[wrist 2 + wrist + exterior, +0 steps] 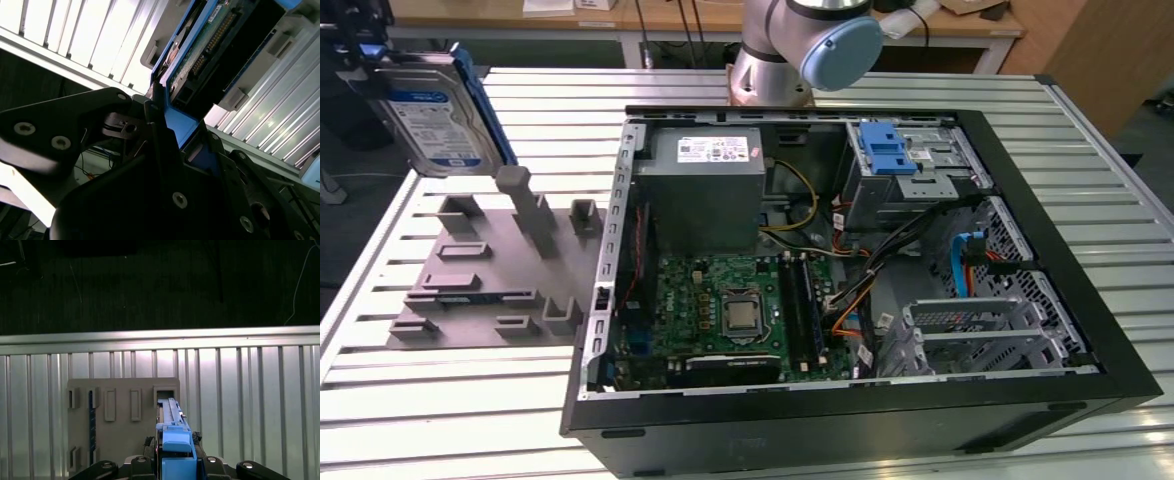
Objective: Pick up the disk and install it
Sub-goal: 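Pick up the disk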
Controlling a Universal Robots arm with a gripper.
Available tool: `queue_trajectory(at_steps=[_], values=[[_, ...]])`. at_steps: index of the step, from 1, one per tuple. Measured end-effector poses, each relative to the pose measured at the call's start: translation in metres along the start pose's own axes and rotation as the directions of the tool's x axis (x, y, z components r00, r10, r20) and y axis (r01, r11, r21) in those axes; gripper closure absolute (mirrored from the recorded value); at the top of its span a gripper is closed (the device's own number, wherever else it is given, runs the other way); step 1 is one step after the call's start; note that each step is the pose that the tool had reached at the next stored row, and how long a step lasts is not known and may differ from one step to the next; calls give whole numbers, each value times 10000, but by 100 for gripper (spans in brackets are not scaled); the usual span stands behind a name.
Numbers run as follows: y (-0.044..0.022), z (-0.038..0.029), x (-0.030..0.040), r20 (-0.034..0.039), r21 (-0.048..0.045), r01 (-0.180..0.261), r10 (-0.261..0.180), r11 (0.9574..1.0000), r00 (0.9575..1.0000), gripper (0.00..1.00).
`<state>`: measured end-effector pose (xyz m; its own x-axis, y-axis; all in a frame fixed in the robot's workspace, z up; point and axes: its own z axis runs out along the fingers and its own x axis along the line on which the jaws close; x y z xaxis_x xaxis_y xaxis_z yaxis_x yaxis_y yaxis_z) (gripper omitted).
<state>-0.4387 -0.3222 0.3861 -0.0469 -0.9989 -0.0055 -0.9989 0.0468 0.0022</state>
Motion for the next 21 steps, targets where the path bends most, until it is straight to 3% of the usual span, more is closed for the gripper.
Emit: queue_trajectory(at_steps=[21], values=[[0,-75,-1,0,0,0,0,10000,10000,64]])
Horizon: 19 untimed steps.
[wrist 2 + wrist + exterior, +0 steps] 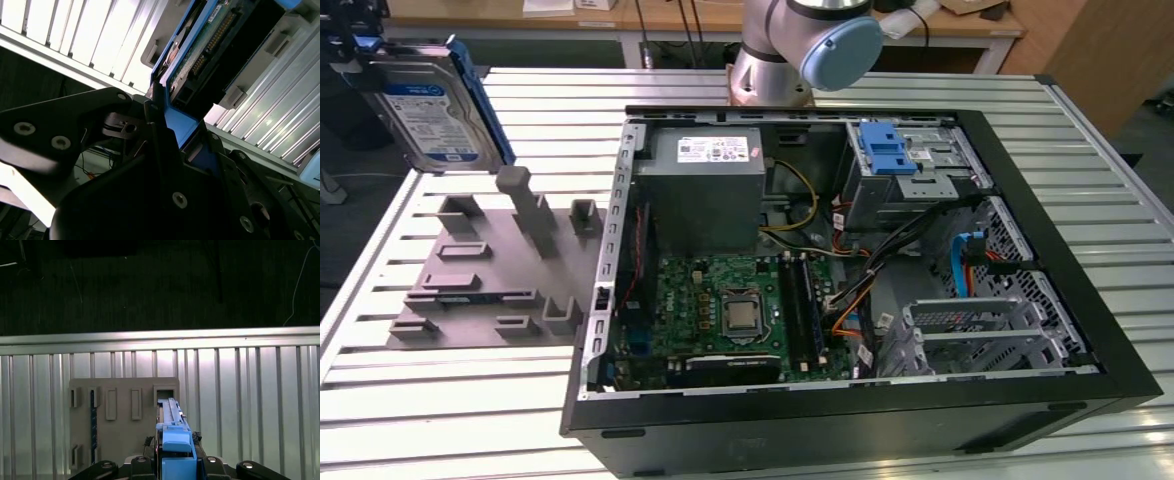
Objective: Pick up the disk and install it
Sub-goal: 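Pick up the disk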
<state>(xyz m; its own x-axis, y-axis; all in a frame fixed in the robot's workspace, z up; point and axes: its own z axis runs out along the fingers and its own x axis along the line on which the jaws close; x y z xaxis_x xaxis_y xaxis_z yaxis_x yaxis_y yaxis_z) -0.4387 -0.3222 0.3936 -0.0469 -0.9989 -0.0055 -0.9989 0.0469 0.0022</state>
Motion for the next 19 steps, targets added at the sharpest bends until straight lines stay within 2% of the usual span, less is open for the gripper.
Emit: queue_trajectory(at_steps=[19], values=[[1,-54,-3,0,1,0,0,10000,10000,64]])
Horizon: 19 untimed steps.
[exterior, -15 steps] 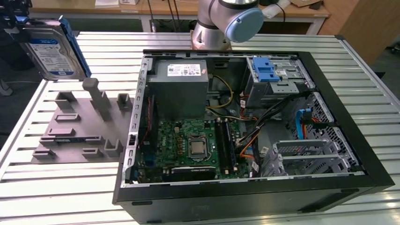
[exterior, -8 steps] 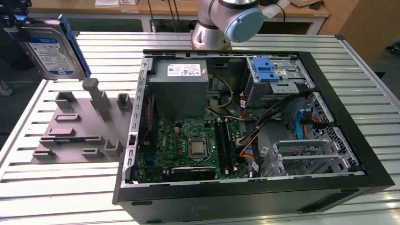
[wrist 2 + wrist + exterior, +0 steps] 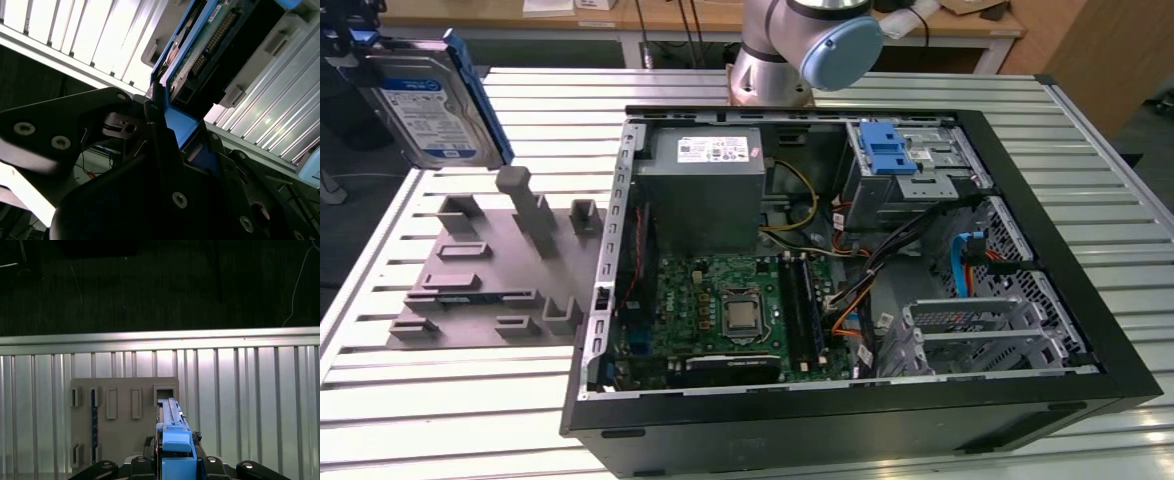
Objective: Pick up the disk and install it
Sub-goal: 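Pick up the disk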
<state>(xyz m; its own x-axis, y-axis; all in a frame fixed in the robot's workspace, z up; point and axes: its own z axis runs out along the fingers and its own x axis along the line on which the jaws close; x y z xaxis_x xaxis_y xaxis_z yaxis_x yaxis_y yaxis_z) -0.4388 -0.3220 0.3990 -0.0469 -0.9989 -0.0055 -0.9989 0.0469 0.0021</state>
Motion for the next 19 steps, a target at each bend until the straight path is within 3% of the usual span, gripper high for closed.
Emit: queue_trajectory(at_steps=[19], values=[[0,-62,-1,0,0,0,0,10000,10000,64]])
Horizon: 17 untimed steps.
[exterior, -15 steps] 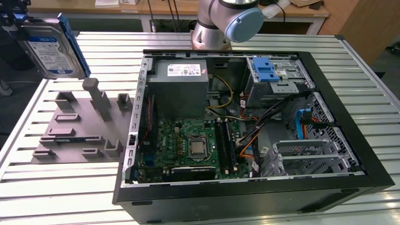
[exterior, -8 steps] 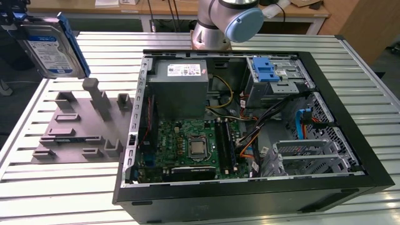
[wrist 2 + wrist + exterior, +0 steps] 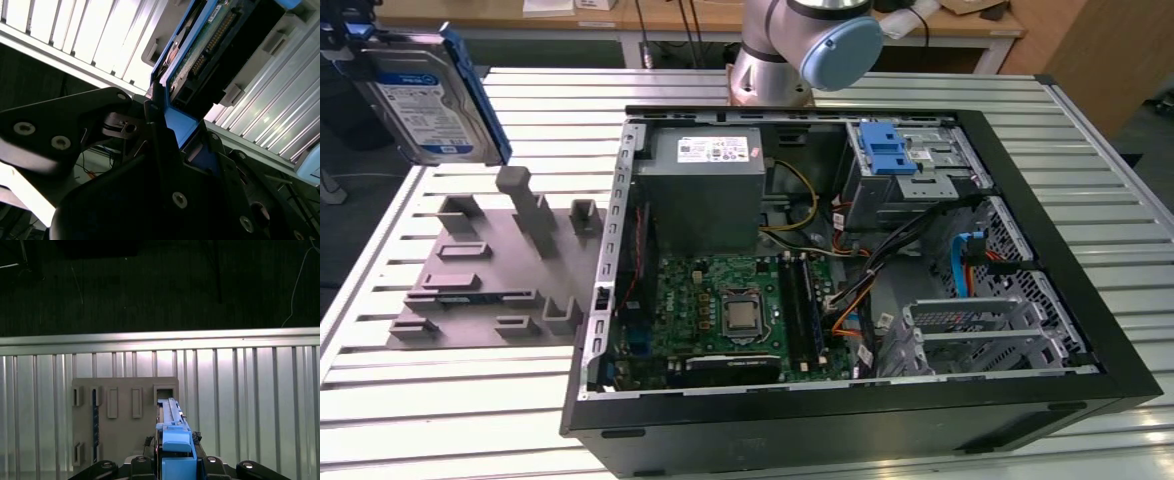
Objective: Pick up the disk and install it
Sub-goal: 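Pick up the disk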
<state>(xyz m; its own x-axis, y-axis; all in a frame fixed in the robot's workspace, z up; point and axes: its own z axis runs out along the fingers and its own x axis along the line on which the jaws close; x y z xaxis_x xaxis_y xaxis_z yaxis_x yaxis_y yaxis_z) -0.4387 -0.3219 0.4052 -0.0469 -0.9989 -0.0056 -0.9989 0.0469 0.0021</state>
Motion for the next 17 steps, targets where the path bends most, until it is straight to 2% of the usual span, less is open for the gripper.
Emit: queue_trajectory(at_steps=[17], values=[[0,-62,0,-1,-1,0,0,10000,10000,64]])
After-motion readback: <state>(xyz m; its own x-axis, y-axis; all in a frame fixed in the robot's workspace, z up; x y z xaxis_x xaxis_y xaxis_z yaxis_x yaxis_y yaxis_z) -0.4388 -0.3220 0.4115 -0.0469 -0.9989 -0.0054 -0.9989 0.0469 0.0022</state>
